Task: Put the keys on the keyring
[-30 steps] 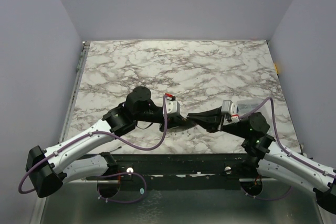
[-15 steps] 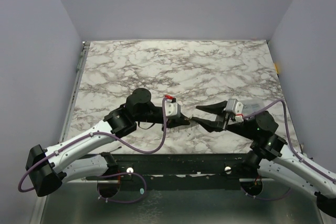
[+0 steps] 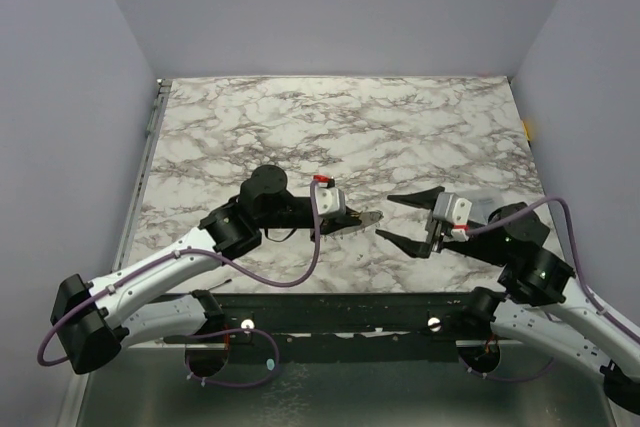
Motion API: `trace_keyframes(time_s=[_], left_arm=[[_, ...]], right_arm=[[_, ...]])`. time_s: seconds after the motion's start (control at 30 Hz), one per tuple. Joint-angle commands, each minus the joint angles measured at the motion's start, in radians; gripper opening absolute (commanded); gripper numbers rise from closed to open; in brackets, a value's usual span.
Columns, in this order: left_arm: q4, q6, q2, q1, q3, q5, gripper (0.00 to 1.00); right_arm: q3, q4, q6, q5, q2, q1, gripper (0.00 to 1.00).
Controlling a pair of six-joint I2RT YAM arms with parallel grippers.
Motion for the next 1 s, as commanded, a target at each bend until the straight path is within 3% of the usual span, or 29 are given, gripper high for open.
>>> trace_keyframes(time_s=[0.0, 0.2, 0.67, 0.87, 0.97], left_arm=[[0.026, 0.007, 0.030, 0.001, 0.007, -0.039, 0.00], [0.022, -0.017, 0.074, -0.001, 0.015, -0.026, 0.00], [0.026, -0.056, 0.128, -0.013, 0.002, 0.004, 0.00], [-0.008, -0.042, 0.188, -0.020, 0.016, 0.012, 0.00], [-0.043, -0.012, 0.219, -0.049, 0.035, 0.011, 0.00]], right_arm=[[0.064, -0.169, -0.049, 0.064, 0.056, 0.004, 0.68], [0.160, -0.351, -0.121, 0.016, 0.151, 0.004, 0.70], [0.136, -0.350, -0.201, -0.080, 0.069, 0.004, 0.77], [0.209, -0.500, -0.323, -0.057, 0.139, 0.004, 0.76], [0.222, -0.553, -0.408, -0.042, 0.164, 0.004, 0.68]])
